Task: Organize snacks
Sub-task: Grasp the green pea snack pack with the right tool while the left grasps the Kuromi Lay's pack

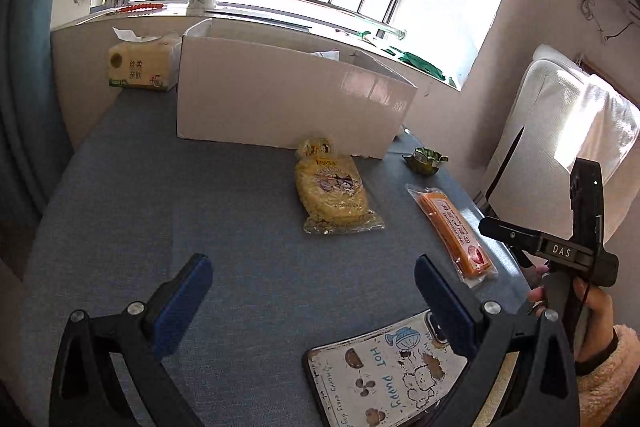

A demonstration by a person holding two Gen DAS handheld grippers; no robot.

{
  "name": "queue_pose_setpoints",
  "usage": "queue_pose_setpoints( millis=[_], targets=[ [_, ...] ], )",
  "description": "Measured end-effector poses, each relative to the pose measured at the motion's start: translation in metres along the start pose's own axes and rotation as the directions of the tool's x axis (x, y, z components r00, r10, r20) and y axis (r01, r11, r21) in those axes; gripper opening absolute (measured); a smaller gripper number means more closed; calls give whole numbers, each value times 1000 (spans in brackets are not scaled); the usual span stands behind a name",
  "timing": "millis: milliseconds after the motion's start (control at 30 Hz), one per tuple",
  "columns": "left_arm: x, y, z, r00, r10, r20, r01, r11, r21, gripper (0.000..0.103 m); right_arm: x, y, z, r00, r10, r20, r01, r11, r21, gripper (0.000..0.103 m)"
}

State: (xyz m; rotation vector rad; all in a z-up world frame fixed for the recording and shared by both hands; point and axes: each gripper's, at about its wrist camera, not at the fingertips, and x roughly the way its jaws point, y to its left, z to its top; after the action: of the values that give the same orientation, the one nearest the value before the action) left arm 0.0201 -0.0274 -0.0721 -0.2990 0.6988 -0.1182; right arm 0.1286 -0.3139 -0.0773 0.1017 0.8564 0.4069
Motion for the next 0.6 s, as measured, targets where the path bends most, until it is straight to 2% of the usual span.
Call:
queue_pose_setpoints(
  millis=[67, 200, 333, 467, 600],
  targets=[
    [2, -3, 0, 1000, -1, -8, 1, 1000, 15, 103, 9, 4, 14, 999, -28, 24, 29, 998, -53, 103],
    [5, -3, -4, 1000, -6, -25, 6, 1000, 15, 103, 36, 5, 50, 995, -101, 5, 101, 989, -111, 103],
    [7, 2, -7, 999, 9, -37, -8, 1000, 6, 103, 67, 10, 83, 981, -195, -19, 188, 964, -188, 103],
    [6, 8, -7, 999, -4, -40, 3, 1000, -21, 103, 100, 14, 104, 973, -220, -69, 199, 953, -230, 103],
    [5, 8, -7, 999, 7, -39, -7, 1000, -5, 103, 128, 18, 111, 954, -286, -95, 251, 929, -272, 103]
  ],
)
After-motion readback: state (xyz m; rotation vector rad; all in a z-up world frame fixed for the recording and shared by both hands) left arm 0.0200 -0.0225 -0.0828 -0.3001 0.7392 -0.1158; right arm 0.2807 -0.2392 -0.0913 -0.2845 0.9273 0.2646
